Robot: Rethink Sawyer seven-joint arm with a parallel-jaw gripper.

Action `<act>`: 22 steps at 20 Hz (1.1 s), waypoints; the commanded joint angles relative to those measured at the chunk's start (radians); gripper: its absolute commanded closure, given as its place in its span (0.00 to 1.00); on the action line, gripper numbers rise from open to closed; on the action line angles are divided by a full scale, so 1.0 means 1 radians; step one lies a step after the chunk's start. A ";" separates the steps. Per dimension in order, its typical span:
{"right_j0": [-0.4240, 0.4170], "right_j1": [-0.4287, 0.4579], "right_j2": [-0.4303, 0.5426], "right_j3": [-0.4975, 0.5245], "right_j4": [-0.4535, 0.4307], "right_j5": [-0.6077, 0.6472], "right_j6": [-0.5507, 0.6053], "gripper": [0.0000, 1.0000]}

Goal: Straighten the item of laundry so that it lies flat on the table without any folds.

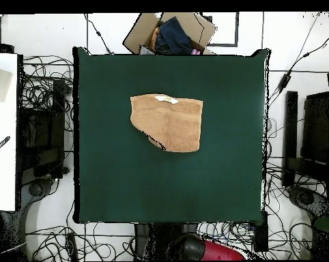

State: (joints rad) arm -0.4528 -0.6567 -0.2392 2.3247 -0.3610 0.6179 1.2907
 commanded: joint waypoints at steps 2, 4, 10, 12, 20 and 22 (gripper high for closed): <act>-0.050 0.478 -0.165 0.051 -0.439 -0.732 0.199 0.00; -0.015 0.481 -0.153 0.043 -0.440 -0.645 0.199 0.00; 0.030 0.583 -0.198 0.012 -0.403 -0.655 0.276 0.00; 0.014 0.628 -0.209 0.006 -0.384 -0.689 0.267 0.00; 0.002 0.733 -0.233 -0.017 -0.351 -0.759 0.233 0.00; 0.008 0.743 -0.237 -0.018 -0.350 -0.771 0.224 0.00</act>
State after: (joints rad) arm -0.4204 -0.4021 -0.3354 2.2224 -0.3730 0.3339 1.2915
